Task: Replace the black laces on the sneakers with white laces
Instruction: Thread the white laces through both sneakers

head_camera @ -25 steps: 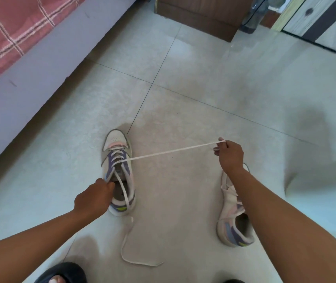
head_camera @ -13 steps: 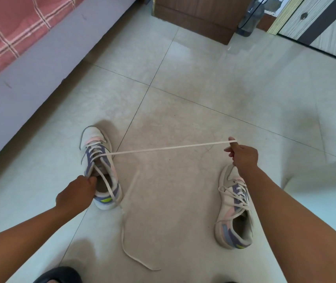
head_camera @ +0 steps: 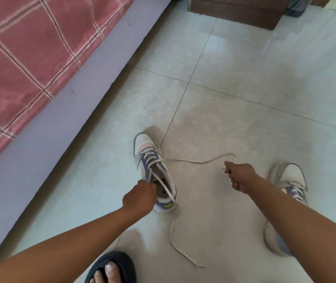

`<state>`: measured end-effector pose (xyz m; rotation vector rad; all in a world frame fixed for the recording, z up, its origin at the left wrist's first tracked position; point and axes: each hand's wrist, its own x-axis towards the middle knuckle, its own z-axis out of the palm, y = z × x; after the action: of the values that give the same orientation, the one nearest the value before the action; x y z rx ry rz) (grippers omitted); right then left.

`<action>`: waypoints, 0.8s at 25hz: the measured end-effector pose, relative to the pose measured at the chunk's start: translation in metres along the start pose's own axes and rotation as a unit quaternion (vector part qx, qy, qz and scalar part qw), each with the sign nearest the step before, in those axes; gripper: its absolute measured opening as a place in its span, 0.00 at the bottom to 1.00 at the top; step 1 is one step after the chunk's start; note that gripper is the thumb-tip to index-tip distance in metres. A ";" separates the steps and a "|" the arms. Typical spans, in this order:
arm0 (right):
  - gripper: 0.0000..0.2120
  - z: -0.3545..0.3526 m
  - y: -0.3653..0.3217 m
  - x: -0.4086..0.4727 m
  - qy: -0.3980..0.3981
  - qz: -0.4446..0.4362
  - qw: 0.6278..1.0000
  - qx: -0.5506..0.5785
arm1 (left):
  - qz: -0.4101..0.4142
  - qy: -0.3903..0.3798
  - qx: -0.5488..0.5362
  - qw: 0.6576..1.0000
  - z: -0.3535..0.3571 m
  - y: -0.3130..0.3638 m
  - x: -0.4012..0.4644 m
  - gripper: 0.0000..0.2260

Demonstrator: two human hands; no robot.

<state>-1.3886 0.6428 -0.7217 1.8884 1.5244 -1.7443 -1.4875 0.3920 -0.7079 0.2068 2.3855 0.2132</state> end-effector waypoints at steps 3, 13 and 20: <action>0.19 0.058 -0.003 -0.027 -0.066 -0.010 0.998 0.012 | 0.004 -0.018 0.018 1.000 -0.003 0.000 -0.006 0.16; 0.20 0.128 -0.011 -0.060 -0.069 -0.287 0.937 -0.186 | 0.203 0.148 -0.045 0.967 -0.031 0.002 0.005 0.07; 0.21 0.134 -0.007 -0.053 -0.072 -0.342 0.917 -0.194 | 0.183 0.102 -0.074 0.975 -0.028 0.015 0.016 0.08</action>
<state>-1.4711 0.5250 -0.7171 1.0700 2.4331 -1.5597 -1.5175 0.4070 -0.6948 0.5808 2.5035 0.6085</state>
